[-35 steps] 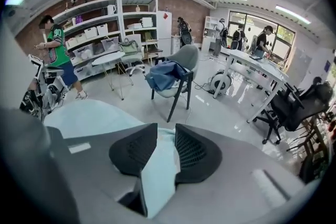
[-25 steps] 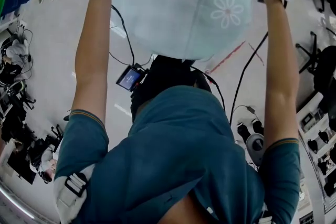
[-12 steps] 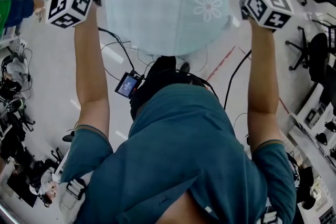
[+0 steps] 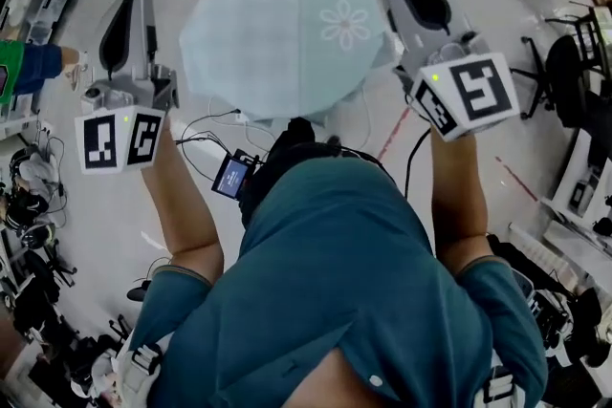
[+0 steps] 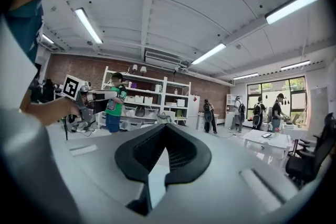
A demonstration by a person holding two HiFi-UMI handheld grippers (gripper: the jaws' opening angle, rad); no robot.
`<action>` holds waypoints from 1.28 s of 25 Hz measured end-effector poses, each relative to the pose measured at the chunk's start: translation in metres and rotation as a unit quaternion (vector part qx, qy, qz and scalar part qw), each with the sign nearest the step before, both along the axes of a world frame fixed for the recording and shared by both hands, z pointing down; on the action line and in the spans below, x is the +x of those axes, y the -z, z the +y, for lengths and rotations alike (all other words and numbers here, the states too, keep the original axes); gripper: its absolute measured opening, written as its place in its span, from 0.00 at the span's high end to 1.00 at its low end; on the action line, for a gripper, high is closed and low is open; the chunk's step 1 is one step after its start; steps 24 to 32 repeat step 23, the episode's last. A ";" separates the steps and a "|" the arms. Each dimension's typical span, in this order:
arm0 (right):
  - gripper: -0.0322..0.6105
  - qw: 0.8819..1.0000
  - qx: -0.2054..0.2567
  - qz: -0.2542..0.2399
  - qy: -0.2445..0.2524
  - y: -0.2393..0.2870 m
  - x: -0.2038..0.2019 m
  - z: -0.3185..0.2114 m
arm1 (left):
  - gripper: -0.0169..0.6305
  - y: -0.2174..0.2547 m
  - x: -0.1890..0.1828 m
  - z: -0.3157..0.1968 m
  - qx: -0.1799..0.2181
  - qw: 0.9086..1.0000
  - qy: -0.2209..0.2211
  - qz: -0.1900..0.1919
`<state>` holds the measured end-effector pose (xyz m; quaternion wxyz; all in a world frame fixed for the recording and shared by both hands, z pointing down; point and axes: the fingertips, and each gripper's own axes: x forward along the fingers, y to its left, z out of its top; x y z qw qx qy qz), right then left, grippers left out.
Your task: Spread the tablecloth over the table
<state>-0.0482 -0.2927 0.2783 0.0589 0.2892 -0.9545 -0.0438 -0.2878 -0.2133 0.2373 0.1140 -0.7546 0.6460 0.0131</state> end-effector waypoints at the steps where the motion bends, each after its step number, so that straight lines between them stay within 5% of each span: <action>1: 0.94 1.000 0.002 0.001 0.009 0.002 0.003 0.014 | 0.97 0.000 0.010 0.010 0.002 1.000 -0.005 -0.004; 11: 0.94 0.999 0.022 -0.025 0.005 0.030 0.041 0.072 | 0.97 -0.010 0.036 0.054 -0.012 1.000 -0.019 0.004; 32: 0.94 0.998 0.022 -0.039 -0.035 0.037 0.083 0.067 | 0.97 -0.009 0.041 0.083 -0.012 1.000 -0.005 0.003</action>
